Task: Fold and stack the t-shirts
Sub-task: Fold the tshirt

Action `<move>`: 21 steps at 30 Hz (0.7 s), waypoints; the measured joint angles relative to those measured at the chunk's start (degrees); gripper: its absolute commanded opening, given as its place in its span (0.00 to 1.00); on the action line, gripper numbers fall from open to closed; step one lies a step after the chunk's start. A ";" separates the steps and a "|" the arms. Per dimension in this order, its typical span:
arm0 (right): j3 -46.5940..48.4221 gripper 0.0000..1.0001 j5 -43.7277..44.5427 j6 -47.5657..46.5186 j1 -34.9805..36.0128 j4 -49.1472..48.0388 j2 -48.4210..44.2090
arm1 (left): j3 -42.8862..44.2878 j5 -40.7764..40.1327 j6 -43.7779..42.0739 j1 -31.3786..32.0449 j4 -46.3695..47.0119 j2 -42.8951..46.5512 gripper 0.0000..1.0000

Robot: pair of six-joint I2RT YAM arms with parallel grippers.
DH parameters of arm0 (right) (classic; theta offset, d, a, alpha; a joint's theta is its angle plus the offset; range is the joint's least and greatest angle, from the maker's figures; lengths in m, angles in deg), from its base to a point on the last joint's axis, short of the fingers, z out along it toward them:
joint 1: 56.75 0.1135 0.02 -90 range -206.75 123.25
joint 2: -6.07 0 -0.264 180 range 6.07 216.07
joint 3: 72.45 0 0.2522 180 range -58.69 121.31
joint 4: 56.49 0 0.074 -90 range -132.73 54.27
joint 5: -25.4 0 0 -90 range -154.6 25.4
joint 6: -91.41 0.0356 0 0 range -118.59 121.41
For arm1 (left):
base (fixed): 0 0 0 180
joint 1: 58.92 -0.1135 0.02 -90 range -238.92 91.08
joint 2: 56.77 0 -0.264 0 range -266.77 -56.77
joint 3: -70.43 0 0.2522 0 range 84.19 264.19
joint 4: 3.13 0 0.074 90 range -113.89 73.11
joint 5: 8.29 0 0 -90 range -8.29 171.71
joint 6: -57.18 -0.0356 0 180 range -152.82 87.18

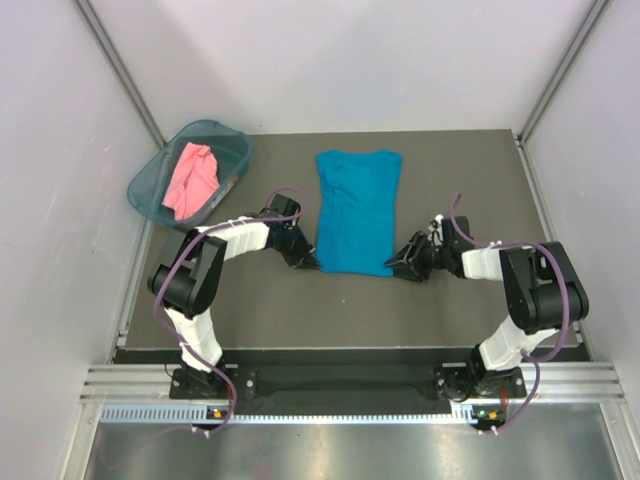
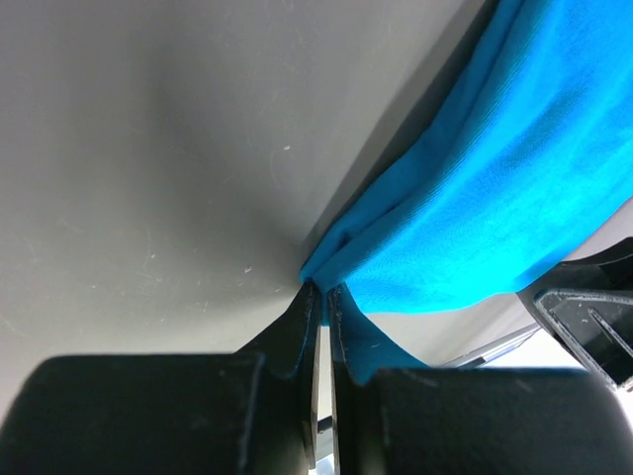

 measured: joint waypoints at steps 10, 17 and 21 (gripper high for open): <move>0.74 0.00 0.81 -1.05 0.42 -1.57 3.30 | 0.09 0.39 -3.21 0.04 0.11 -0.02 0.00; -0.74 0.00 3.56 -7.45 3.17 4.04 -2.25 | -4.81 -4.17 -7.13 4.37 0.63 5.46 0.00; -5.60 0.00 4.74 -9.73 7.82 8.90 -10.45 | -11.76 -7.10 -6.86 10.45 -0.55 12.96 0.00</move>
